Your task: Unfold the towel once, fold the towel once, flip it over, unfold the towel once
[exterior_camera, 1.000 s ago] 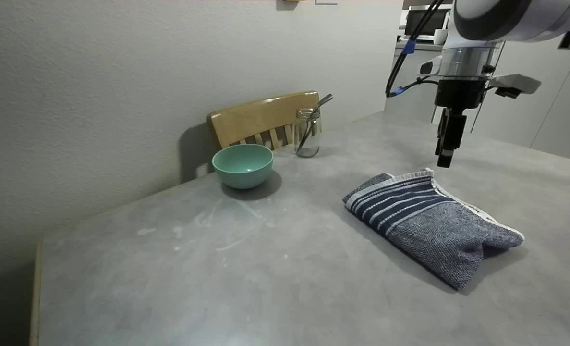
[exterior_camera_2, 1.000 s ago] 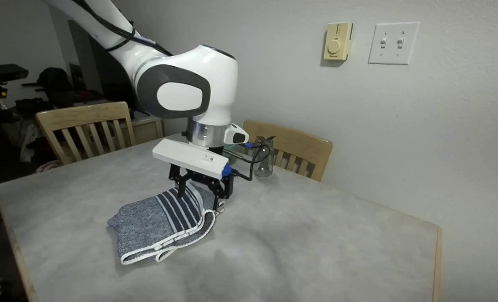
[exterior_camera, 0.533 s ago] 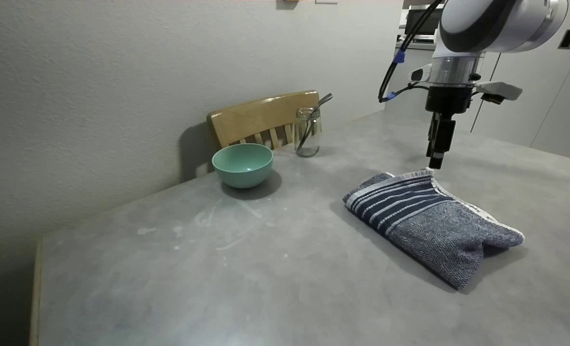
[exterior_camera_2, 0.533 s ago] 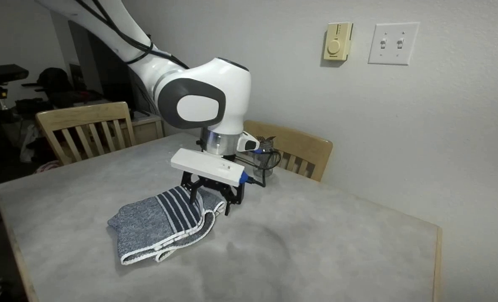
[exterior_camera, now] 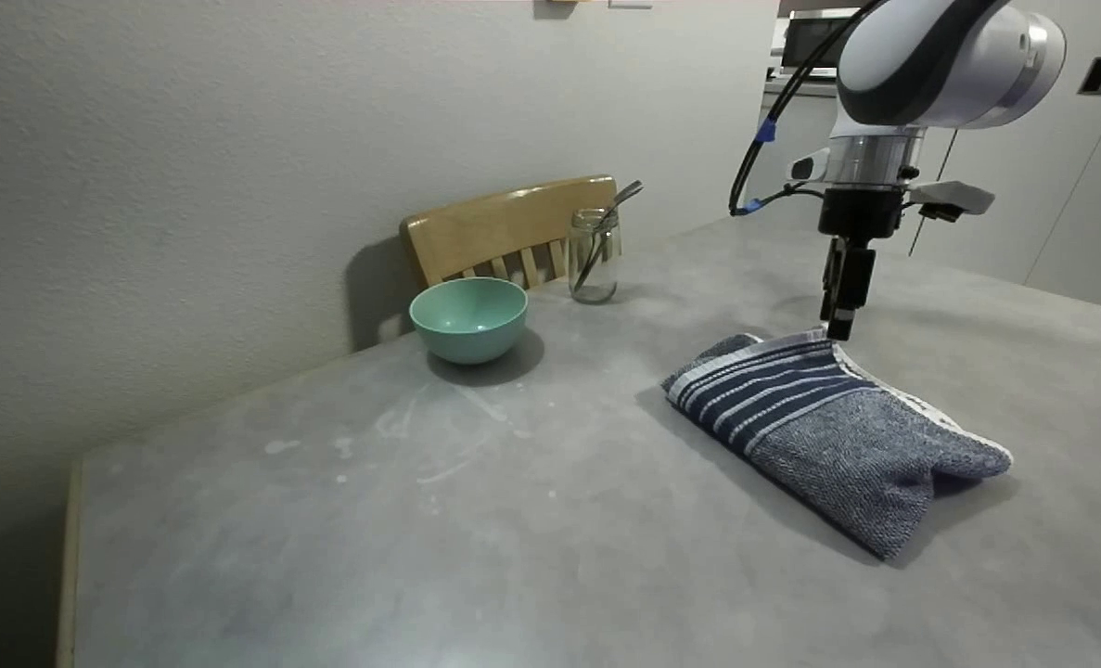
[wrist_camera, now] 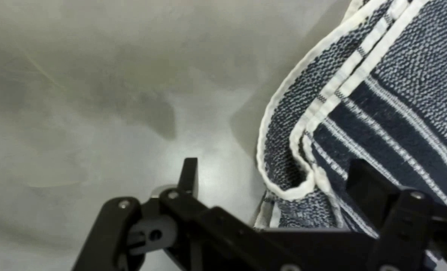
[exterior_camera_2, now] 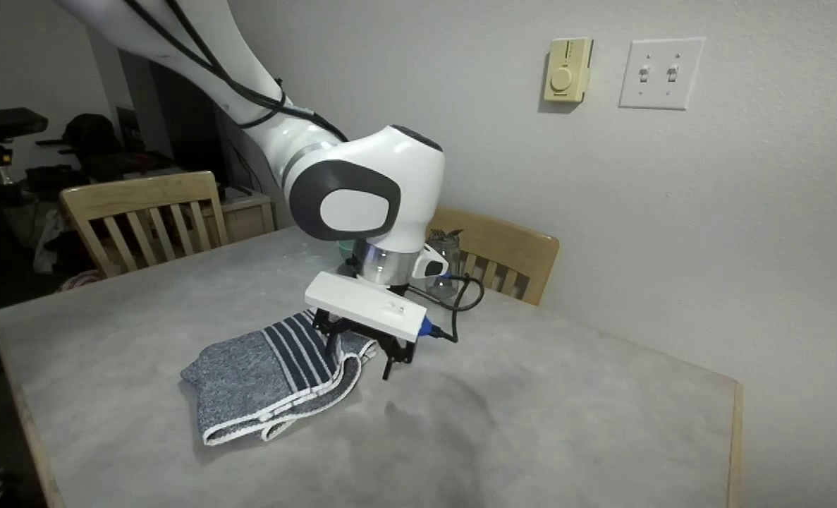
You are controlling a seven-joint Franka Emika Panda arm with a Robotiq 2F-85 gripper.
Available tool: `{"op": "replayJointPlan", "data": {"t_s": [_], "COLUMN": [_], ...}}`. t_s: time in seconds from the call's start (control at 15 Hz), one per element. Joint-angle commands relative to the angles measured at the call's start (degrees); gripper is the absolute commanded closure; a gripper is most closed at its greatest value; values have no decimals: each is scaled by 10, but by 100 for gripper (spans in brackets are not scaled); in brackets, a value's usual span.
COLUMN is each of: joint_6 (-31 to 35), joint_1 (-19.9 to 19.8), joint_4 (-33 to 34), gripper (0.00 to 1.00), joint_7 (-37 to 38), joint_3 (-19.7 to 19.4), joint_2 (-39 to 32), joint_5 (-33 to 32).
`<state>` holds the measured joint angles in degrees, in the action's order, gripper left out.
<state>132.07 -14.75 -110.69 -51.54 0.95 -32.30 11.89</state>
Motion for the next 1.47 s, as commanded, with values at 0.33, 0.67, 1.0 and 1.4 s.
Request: {"op": "replayJointPlan", "data": {"t_s": [0.33,0.67,1.0,1.4], "joint_6": [-69,-107,-128,-128], "joint_1": [-57,-68,-70,-69], "joint_4": [43,43,46,45], "gripper": [0,0,34,40], "joint_7": [-80,-90,-92,-103], "joint_3": [34,32,29,29], "joint_2": [-34,-41,-43,-41], "joint_5": [81,119,136,147]}}
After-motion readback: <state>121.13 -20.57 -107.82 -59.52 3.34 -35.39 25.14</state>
